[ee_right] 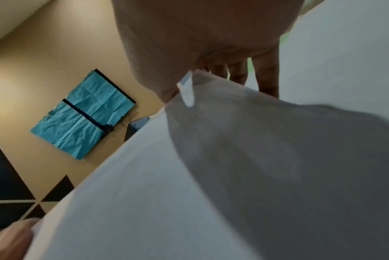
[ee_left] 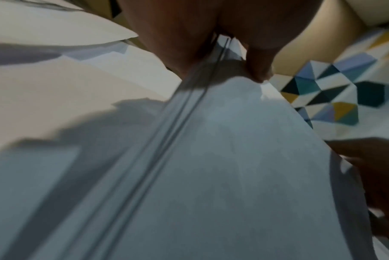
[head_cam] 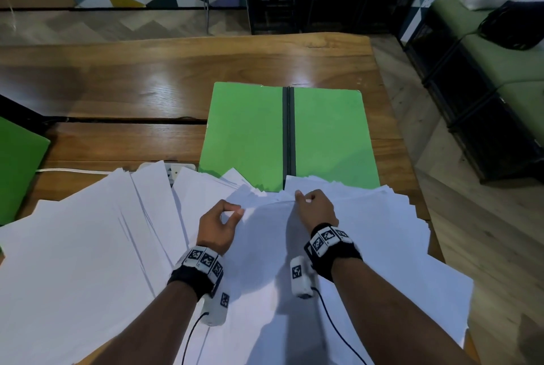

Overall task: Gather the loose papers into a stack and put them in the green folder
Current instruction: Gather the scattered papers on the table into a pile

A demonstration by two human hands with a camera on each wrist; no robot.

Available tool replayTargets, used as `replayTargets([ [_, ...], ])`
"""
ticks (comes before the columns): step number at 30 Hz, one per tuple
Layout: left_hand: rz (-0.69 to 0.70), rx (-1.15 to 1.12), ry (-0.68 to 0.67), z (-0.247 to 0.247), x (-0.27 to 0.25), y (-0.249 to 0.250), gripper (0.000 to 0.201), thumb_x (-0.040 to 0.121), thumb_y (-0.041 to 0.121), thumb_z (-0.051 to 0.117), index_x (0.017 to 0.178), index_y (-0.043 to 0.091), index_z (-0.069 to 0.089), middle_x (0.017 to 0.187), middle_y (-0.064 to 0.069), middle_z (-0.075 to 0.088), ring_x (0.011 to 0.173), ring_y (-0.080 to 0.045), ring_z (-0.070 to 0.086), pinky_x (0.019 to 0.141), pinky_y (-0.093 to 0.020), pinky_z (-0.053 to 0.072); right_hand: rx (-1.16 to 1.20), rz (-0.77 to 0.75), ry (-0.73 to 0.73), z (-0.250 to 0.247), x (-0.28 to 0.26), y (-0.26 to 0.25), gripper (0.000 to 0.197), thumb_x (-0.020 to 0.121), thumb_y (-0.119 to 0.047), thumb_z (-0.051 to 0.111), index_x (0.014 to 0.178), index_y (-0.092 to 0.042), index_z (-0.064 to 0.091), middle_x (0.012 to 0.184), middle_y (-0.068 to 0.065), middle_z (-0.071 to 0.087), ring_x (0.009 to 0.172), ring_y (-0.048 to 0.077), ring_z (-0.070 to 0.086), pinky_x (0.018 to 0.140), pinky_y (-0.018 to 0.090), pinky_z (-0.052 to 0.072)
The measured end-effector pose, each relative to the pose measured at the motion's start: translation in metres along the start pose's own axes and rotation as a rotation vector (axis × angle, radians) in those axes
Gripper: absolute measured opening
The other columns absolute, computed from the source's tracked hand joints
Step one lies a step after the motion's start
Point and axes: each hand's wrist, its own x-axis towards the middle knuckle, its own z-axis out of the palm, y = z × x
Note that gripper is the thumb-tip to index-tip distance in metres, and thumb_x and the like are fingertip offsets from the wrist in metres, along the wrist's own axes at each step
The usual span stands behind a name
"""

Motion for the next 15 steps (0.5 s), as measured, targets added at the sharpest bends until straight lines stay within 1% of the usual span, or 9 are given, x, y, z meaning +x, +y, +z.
replayTargets([
  [2, -0.049, -0.092, 0.015, -0.002, -0.001, -0.001, 0.016, 0.086, 0.018, 0.069, 0.077, 0.028, 0.062, 0.088, 0.008, 0.067, 0.093, -0.014, 0.059, 0.088, -0.026, 0.039, 0.074, 0.031, 0.034, -0.002, -0.002, 0.004, 0.023, 0.089, -0.049, 0.048, 0.090, -0.027, 0.054, 0.090, -0.005, 0.061, 0.083, 0.023, 0.055, 0.078, 0.031, 0.037],
  [4, -0.062, -0.153, 0.037, -0.003, -0.003, -0.004, 0.019, 0.085, 0.012, 0.069, 0.075, 0.026, 0.062, 0.087, 0.008, 0.067, 0.092, -0.016, 0.059, 0.089, -0.026, 0.039, 0.137, -0.012, 0.027, -0.004, -0.004, 0.011, 0.026, 0.088, -0.052, 0.048, 0.085, -0.028, 0.055, 0.088, -0.005, 0.062, 0.087, 0.024, 0.058, 0.078, 0.031, 0.041],
  [6, -0.062, -0.209, 0.065, -0.002, -0.005, -0.003, 0.020, 0.085, 0.007, 0.068, 0.074, 0.023, 0.062, 0.085, 0.006, 0.066, 0.088, -0.015, 0.059, 0.083, -0.017, 0.039, 0.257, -0.074, -0.041, -0.005, -0.005, 0.018, 0.033, 0.092, -0.053, 0.045, 0.084, -0.024, 0.060, 0.085, -0.002, 0.062, 0.089, 0.025, 0.058, 0.078, 0.030, 0.042],
  [8, -0.075, -0.277, 0.115, -0.003, -0.007, 0.000, 0.022, 0.085, 0.003, 0.066, 0.074, 0.022, 0.062, 0.084, 0.004, 0.065, 0.085, -0.013, 0.058, 0.077, -0.008, 0.040, 0.385, -0.104, -0.125, -0.005, -0.010, 0.024, 0.044, 0.096, -0.050, 0.041, 0.100, -0.013, 0.065, 0.095, 0.004, 0.063, 0.094, 0.022, 0.056, 0.085, 0.030, 0.041],
  [10, -0.109, -0.395, 0.187, 0.000, -0.008, -0.004, 0.015, 0.087, 0.006, 0.065, 0.083, 0.019, 0.061, 0.093, -0.004, 0.065, 0.090, -0.017, 0.058, 0.084, -0.017, 0.041, 0.469, -0.108, -0.118, -0.004, -0.013, 0.028, 0.051, 0.097, -0.048, 0.040, 0.105, -0.004, 0.065, 0.104, 0.011, 0.064, 0.097, 0.023, 0.056, 0.089, 0.032, 0.041],
  [11, -0.151, -0.452, 0.200, 0.001, -0.009, -0.008, 0.010, 0.088, 0.012, 0.065, 0.092, 0.018, 0.059, 0.103, -0.009, 0.064, 0.097, -0.019, 0.057, 0.089, -0.025, 0.041, 0.488, -0.113, -0.079, -0.003, -0.014, 0.028, 0.048, 0.097, -0.048, 0.040, 0.096, -0.007, 0.065, 0.098, 0.010, 0.065, 0.093, 0.023, 0.056, 0.086, 0.033, 0.042],
  [13, -0.296, -0.539, 0.158, 0.008, -0.015, -0.014, 0.020, 0.092, 0.021, 0.061, 0.109, 0.016, 0.053, 0.118, -0.014, 0.059, 0.105, -0.023, 0.055, 0.093, -0.035, 0.042, 0.499, -0.125, 0.014, 0.001, -0.016, 0.026, 0.046, 0.098, -0.049, 0.037, 0.077, -0.013, 0.057, 0.077, 0.003, 0.058, 0.078, 0.022, 0.052, 0.075, 0.033, 0.040],
  [14, -0.342, -0.539, 0.122, 0.011, -0.018, -0.015, 0.022, 0.093, 0.023, 0.059, 0.112, 0.015, 0.053, 0.120, -0.014, 0.060, 0.106, -0.024, 0.056, 0.095, -0.039, 0.044, 0.500, -0.130, 0.043, 0.004, -0.018, 0.025, 0.045, 0.098, -0.050, 0.035, 0.077, -0.014, 0.055, 0.075, 0.001, 0.056, 0.078, 0.023, 0.053, 0.074, 0.034, 0.041],
  [15, -0.328, -0.490, 0.082, 0.014, -0.021, -0.014, 0.023, 0.093, 0.024, 0.059, 0.113, 0.013, 0.054, 0.118, -0.013, 0.062, 0.105, -0.026, 0.058, 0.096, -0.042, 0.045, 0.493, -0.134, 0.053, 0.007, -0.019, 0.023, 0.045, 0.097, -0.051, 0.033, 0.084, -0.015, 0.057, 0.081, 0.000, 0.058, 0.083, 0.023, 0.055, 0.077, 0.035, 0.043],
])
